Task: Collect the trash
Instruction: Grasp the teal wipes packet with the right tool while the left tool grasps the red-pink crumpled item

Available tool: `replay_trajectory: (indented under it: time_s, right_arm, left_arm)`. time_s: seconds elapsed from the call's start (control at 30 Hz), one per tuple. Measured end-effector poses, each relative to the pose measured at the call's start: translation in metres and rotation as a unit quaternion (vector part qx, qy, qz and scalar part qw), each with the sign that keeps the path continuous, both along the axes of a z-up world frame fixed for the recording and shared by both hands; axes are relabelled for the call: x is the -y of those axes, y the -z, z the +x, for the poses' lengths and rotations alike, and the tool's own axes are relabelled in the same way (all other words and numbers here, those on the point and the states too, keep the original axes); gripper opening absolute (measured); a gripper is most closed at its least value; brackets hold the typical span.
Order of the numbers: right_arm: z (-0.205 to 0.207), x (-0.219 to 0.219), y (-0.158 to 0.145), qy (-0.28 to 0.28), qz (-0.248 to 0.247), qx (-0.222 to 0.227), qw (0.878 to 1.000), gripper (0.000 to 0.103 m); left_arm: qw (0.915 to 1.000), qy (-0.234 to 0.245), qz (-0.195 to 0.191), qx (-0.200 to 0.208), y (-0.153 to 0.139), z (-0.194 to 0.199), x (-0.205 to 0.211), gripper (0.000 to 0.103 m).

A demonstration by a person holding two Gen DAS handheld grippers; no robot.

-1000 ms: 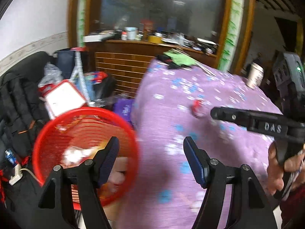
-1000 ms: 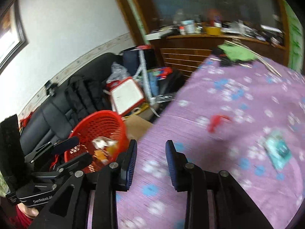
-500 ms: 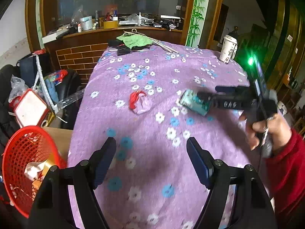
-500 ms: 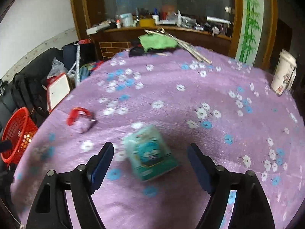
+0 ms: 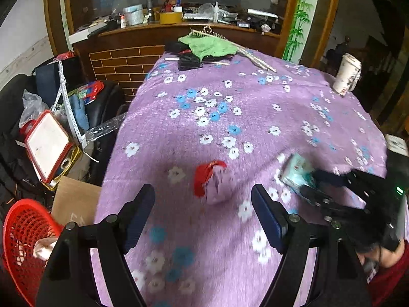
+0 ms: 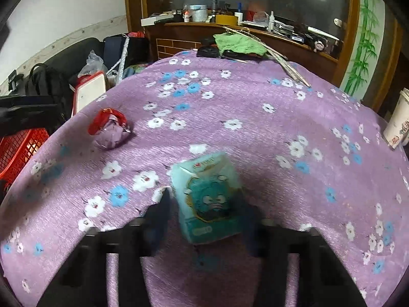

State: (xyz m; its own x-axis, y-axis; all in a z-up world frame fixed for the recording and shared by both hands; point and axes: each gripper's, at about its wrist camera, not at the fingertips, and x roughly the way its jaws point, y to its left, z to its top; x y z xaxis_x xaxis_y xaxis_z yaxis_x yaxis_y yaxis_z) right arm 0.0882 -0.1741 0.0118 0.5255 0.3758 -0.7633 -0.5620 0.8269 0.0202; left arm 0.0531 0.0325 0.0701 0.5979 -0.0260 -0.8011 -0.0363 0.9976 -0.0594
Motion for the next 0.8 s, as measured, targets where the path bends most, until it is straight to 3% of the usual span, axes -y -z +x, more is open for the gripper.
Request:
replay_trajectory:
  time_s: [0.1, 0.3, 0.33, 0.37, 0.43, 0.53, 0.63, 0.8]
  right_arm:
    - [-0.001, 0.004, 0.0, 0.002, -0.001, -0.002, 1.0, 0.027]
    - [0.001, 0.012, 0.0, 0.01, 0.016, -0.004, 1.0, 0.027]
    - [0.002, 0.012, 0.0, 0.009, 0.018, -0.003, 1.0, 0.027]
    - [0.002, 0.013, -0.001, 0.009, 0.02, -0.003, 1.0, 0.027]
    - [0.002, 0.015, -0.003, 0.01, 0.022, 0.0, 1.0, 0.036]
    - [0.002, 0.019, -0.004, 0.021, 0.022, 0.008, 1.0, 0.057]
    - [0.007, 0.021, 0.0, 0.028, 0.022, -0.002, 0.999, 0.058]
    - [0.006, 0.019, 0.003, 0.02, 0.016, -0.005, 1.0, 0.058]
  left_arm:
    - [0.9996, -0.007, 0.023, -0.013, 0.012, 0.019, 0.006, 0.077]
    - [0.999, 0.0, 0.036, -0.028, 0.031, 0.039, 0.014, 0.077]
    - [0.9988, 0.003, 0.037, -0.031, 0.034, 0.041, 0.015, 0.074]
    - [0.9987, 0.005, 0.038, -0.034, 0.038, 0.043, 0.017, 0.062]
    - [0.9983, 0.008, 0.038, -0.043, 0.045, 0.045, 0.019, 0.045]
    - [0.9982, 0.013, 0.051, -0.029, 0.047, 0.042, 0.024, 0.043]
    - [0.9987, 0.02, 0.044, -0.019, 0.045, 0.036, 0.026, 0.038]
    - [0.9984, 0.033, 0.046, 0.004, 0.033, 0.02, 0.032, 0.038]
